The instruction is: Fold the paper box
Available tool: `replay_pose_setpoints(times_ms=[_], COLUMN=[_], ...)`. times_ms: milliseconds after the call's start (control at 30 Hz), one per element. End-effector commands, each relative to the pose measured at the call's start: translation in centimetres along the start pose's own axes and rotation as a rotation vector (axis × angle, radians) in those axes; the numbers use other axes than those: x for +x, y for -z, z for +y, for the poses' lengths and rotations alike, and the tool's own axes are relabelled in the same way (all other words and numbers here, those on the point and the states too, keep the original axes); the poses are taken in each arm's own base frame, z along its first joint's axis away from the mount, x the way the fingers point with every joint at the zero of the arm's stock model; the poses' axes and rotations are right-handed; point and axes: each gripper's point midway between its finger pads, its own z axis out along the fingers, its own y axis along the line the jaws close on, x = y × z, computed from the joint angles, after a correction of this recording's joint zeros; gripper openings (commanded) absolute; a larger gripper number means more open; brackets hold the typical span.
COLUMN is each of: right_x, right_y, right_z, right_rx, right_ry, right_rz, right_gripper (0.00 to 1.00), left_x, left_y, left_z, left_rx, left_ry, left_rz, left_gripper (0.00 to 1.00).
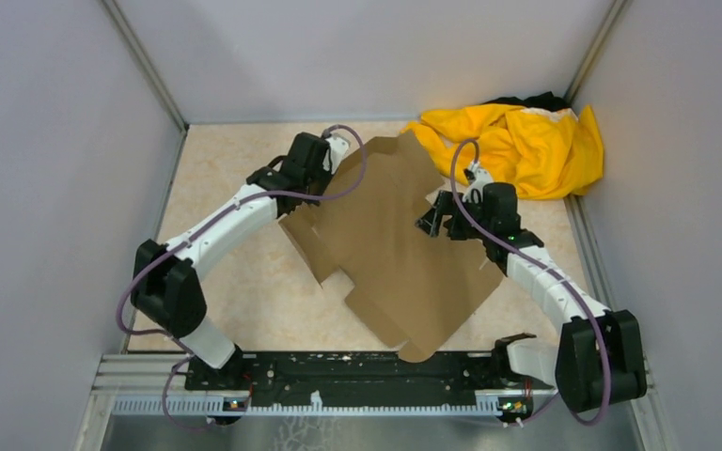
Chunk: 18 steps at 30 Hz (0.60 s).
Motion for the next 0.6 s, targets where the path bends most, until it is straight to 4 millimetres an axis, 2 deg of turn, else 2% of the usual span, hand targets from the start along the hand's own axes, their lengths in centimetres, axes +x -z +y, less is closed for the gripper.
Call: replay_pose_setpoints(times_ms=[0, 300, 567], right_x=[-2.2, -7.0, -10.4], right_y=[-0.3, -0.6, -2.3], right_z=[-0.5, -4.0, -7.1], right_rx=[0.003, 0.037, -0.018], right_ry=[-0.003, -0.091, -0.235], right_rz=[-0.081, -0.204, -0.274], right_gripper=[0.92, 0.92, 0.89], left_x=[0.1, -0.1, 0.5], left_y=[3.8, 9.2, 10.9], left_z=[1.1, 0.6, -1.8], left_rx=[-0.139, -0.318, -0.423], left_ry=[-0.050, -0.202, -0.392], left_rz=[-0.008, -0.057, -0.047], left_gripper=[0.00, 0.00, 0.00])
